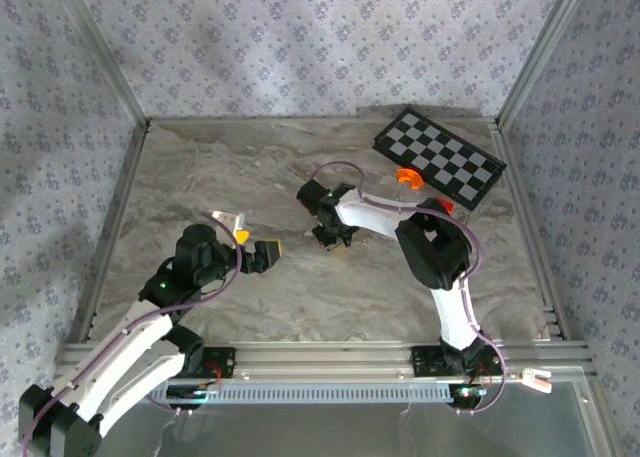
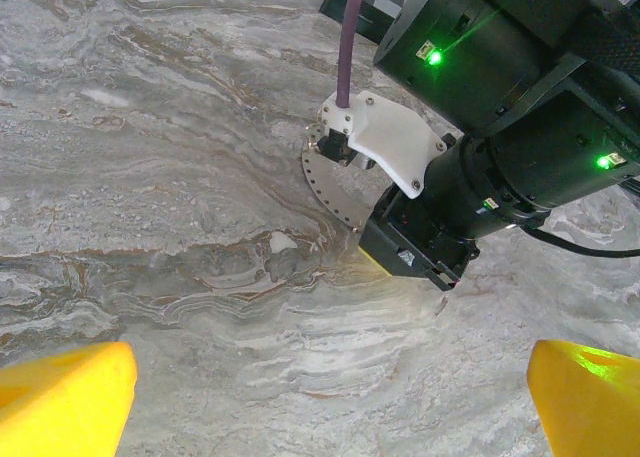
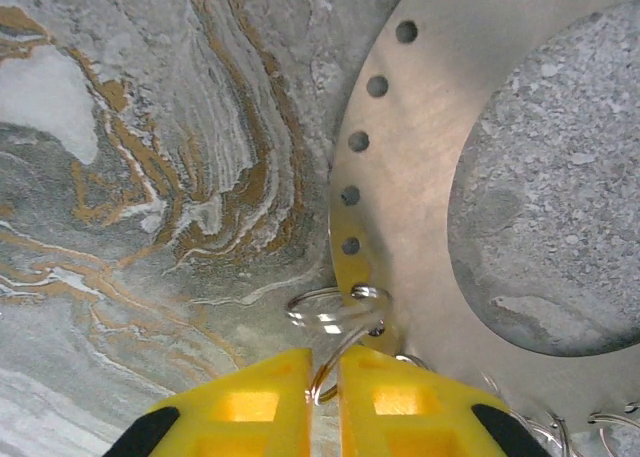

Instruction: Put the keys on the keyring

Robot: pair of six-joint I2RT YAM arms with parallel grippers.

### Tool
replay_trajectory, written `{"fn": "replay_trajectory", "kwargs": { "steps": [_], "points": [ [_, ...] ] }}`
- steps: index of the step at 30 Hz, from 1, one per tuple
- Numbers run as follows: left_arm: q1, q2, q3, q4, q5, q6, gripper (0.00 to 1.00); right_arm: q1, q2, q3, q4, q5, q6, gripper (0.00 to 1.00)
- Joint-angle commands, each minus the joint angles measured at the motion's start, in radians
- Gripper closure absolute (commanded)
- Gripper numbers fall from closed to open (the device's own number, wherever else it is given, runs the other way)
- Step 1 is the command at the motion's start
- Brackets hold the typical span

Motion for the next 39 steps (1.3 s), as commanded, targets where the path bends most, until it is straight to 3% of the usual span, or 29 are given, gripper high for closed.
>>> {"fn": "replay_trajectory", "kwargs": {
  "steps": [1,14,25,39],
  "points": [
    [-0.004,-0.016,0.013,-0.001,-0.007,0.014,0.00,-0.002,0.002,0.017,-0.025,0.027,0.001,0.88],
    [-0.005,-0.007,0.023,0.010,0.005,0.012,0.00,0.000,-0.104,-0.067,0.019,0.079,-0.042,0.95],
    [-0.004,0.029,0.062,0.000,0.015,0.003,0.00,0.019,-0.219,-0.197,0.149,0.007,-0.086,1.00],
    [-0.005,-0.026,0.099,-0.049,0.038,-0.021,0.00,0.065,-0.526,-0.415,0.295,-0.006,-0.127,1.00]
  ]
}}
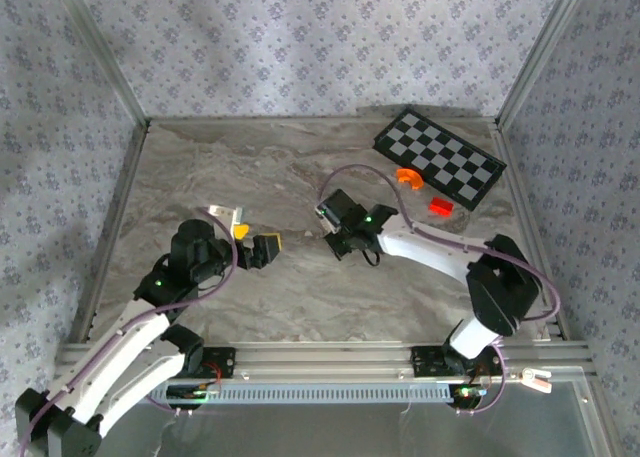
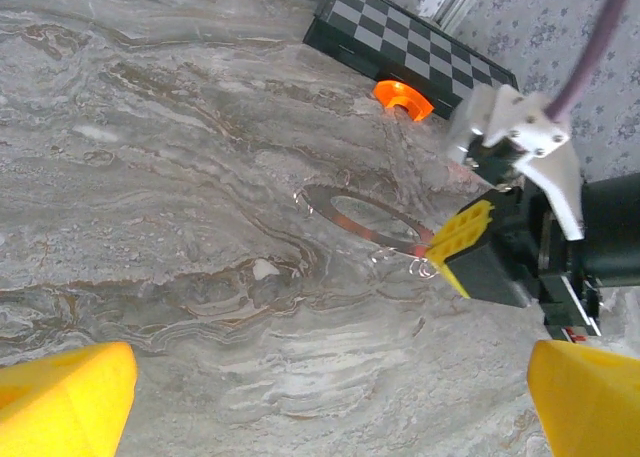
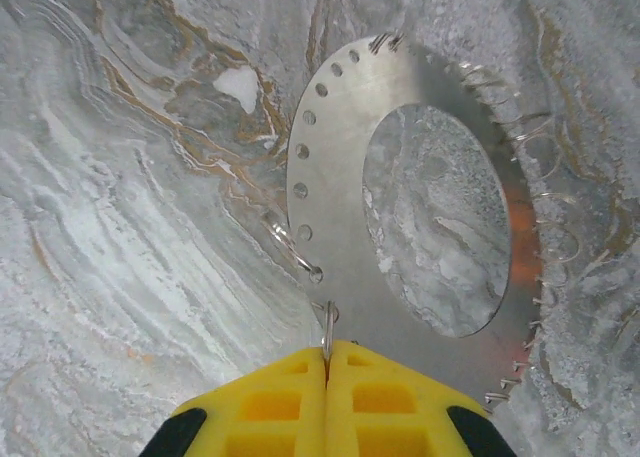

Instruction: Put the keys on the keyring

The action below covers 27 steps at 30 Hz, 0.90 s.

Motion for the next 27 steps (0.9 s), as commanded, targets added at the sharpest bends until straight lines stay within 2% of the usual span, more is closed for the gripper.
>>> {"fn": "replay_trajectory", "kwargs": {
  "steps": [1,9,17,27],
  "points": [
    [-0.005,-0.027,0.036,-0.023,0.025,-0.010,0.00,0.008,-0.066,-0.048,0.054,-0.021,-0.035,1.00],
    [-0.005,-0.060,0.045,-0.050,0.038,0.008,0.02,0.015,-0.217,-0.159,0.161,-0.072,-0.082,1.00],
    [-0.008,-0.058,0.039,-0.006,0.100,0.022,0.02,0.009,-0.362,-0.267,0.285,-0.199,-0.130,1.00],
    [-0.044,-0.061,0.022,0.078,0.160,0.022,0.05,-0.009,-0.447,-0.329,0.375,-0.337,-0.152,1.00]
  ]
}}
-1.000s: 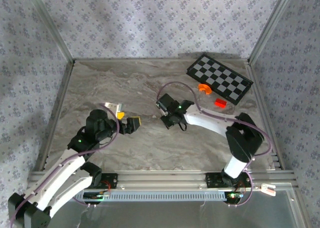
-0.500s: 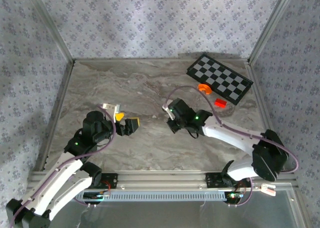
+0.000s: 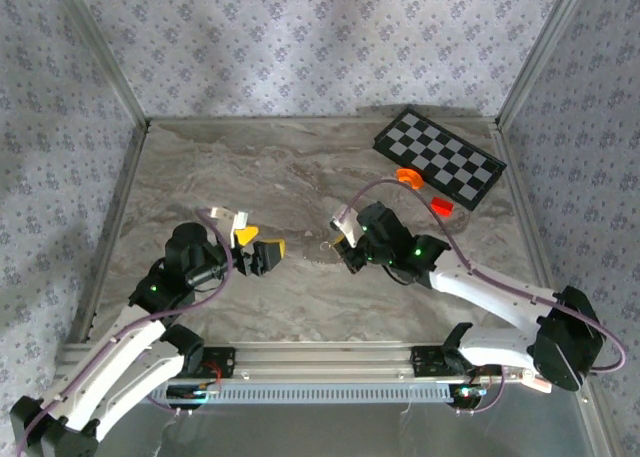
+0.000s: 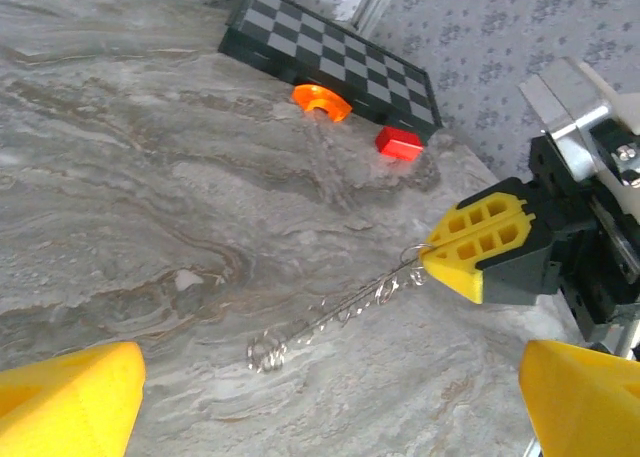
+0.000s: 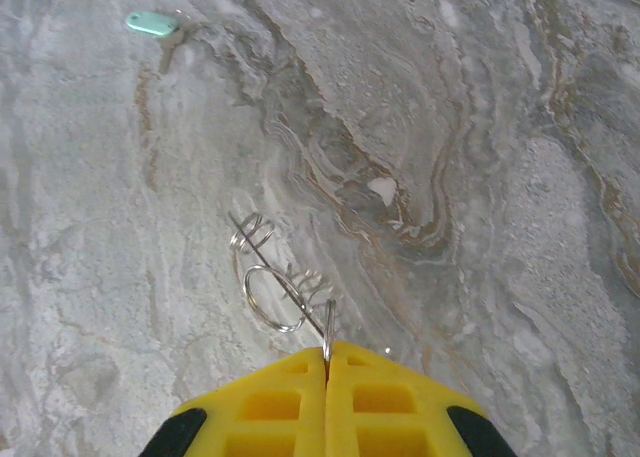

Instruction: Put the keys on the keyring

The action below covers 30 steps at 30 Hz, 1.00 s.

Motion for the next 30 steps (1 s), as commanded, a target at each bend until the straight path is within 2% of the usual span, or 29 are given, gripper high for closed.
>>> {"fn": "replay_trajectory", "kwargs": {
  "steps": [1,9,24,30],
  "points": [
    [-0.020,-0.014,0.014,0.068,0.042,0.021,0.06,-0.003,-0.059,-0.024,0.083,-0.099,-0.022,1.00],
    [-0.082,-0.031,0.025,0.112,0.062,0.045,0.17,-0.002,-0.197,-0.070,0.173,-0.247,-0.001,1.00],
    [-0.277,-0.068,0.055,0.239,0.158,0.162,0.53,0.000,-0.331,-0.091,0.386,-0.458,0.131,1.00],
    [-0.314,-0.086,0.057,0.294,0.205,0.186,0.59,0.012,-0.348,-0.090,0.449,-0.545,0.164,1.00]
  ]
}}
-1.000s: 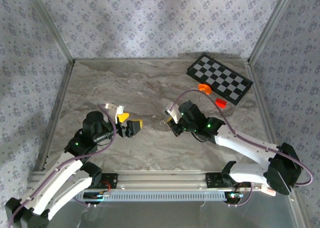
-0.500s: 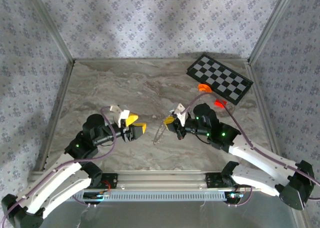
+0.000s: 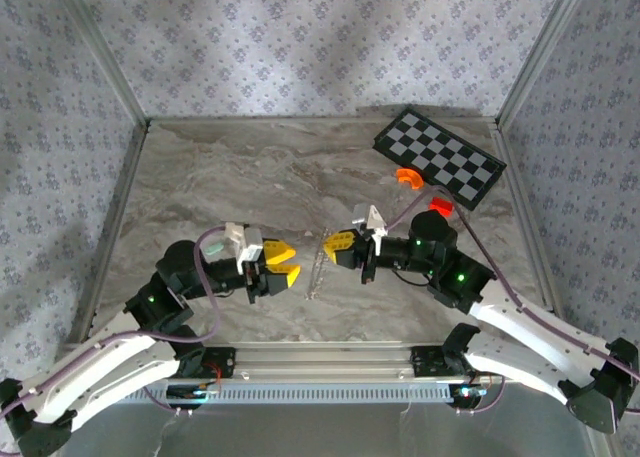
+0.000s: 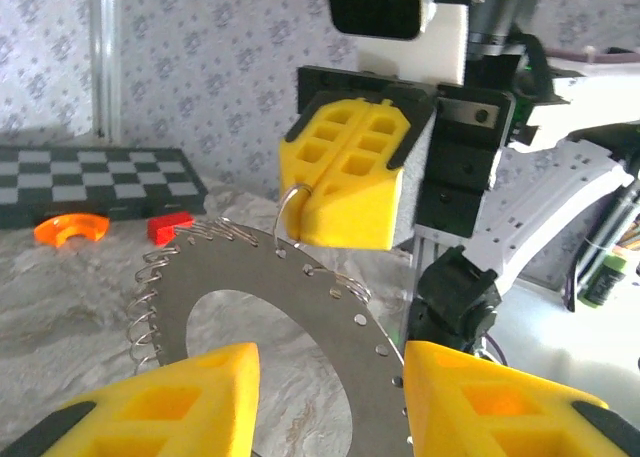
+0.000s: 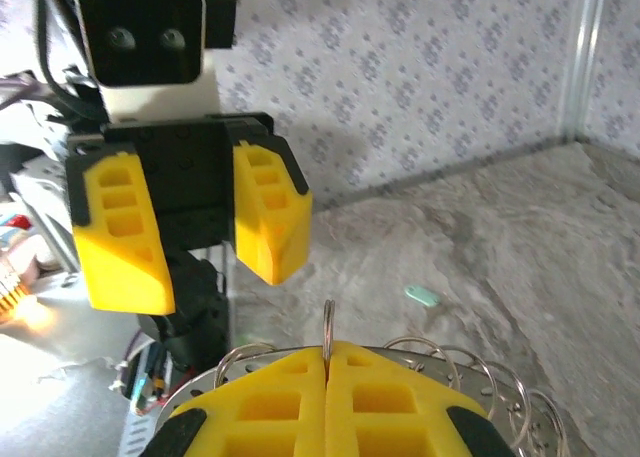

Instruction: Put the keys on the keyring

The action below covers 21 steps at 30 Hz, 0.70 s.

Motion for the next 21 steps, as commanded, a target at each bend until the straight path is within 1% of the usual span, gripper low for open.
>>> {"fn": "replay_trajectory", "kwargs": {
  "steps": [1,8,14,21],
  "points": [
    [-0.018,-0.018,0.037,0.085,0.059,0.038,0.60,0.015,-0.021,-0.001,0.090,-0.082,0.031,1.00],
    [-0.024,-0.024,0.042,0.139,0.082,0.051,0.65,0.040,-0.020,0.001,0.100,-0.143,0.002,1.00],
    [-0.025,-0.013,0.049,0.153,0.089,0.068,0.68,0.055,-0.037,-0.015,0.128,-0.162,-0.025,1.00],
    [-0.036,0.010,0.060,0.161,0.137,0.089,0.71,0.067,-0.036,-0.023,0.170,-0.179,-0.035,1.00]
  ]
}}
